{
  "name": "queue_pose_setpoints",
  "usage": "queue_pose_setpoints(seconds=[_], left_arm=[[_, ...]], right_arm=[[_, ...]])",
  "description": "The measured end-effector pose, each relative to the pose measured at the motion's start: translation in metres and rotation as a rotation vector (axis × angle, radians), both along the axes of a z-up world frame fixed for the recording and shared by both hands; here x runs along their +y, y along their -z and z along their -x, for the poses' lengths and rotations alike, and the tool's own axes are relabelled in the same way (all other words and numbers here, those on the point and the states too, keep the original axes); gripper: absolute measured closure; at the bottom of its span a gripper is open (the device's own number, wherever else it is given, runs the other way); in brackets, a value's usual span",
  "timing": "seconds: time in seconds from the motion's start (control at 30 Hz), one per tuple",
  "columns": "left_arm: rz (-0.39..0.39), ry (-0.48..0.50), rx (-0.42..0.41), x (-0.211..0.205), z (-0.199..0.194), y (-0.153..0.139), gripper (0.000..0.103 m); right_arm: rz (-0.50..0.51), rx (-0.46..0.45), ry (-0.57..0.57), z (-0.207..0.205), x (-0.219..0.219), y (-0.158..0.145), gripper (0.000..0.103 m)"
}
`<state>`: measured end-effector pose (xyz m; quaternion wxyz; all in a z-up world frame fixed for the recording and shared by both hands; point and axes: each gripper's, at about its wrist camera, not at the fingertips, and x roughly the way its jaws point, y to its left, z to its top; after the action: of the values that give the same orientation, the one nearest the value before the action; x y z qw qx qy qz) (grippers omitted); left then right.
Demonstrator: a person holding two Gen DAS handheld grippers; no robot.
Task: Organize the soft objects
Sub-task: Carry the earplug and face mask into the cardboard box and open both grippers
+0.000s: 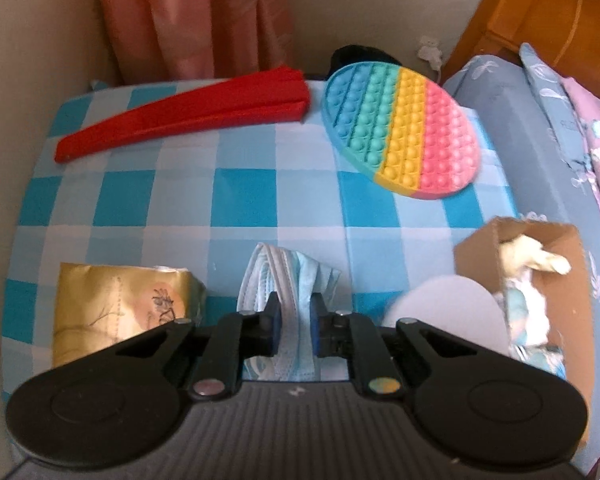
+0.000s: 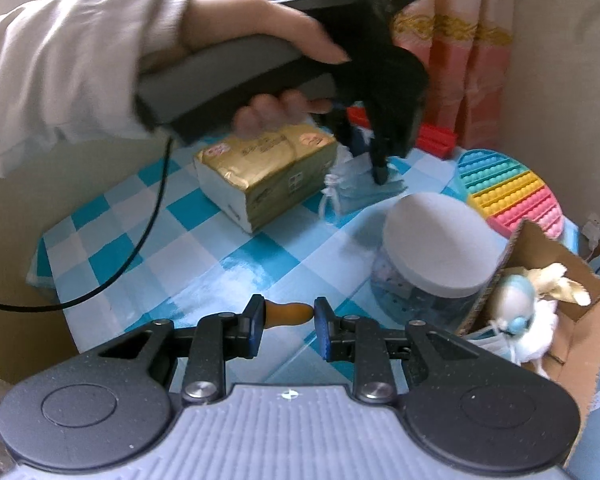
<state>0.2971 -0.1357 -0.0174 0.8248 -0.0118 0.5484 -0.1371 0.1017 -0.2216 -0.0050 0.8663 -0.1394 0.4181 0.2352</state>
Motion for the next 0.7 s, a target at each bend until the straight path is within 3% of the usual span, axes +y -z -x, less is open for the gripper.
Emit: queue_pose_setpoints(seconds=[0.37,0.57,0.6,0.7], left_arm=[[0.011,0.163,-0.091,-0.010,0.056,-0.059,0.091],[0.061,0.255,-0.114,-0.040,0.074,-0.076,0.091],[0.067,0.268,-0.112,-0.047,0.075,-0.077,0.091],[0.085,0.303,-0.107,-0.067,0.078,-0.079,0.091]], right_arm=[[0.056,-0.112,0.175,0.010,-0.067,-0.037,0.072],[0.116,-0.084,0.271,0.004,-0.101,-0.024,0.072],[0.121,-0.072,0.273,0.003,-0.103,-0.021,0.070],[0.140,-0.068,0.285,0.008,-0.103,-0.015,0.035]])
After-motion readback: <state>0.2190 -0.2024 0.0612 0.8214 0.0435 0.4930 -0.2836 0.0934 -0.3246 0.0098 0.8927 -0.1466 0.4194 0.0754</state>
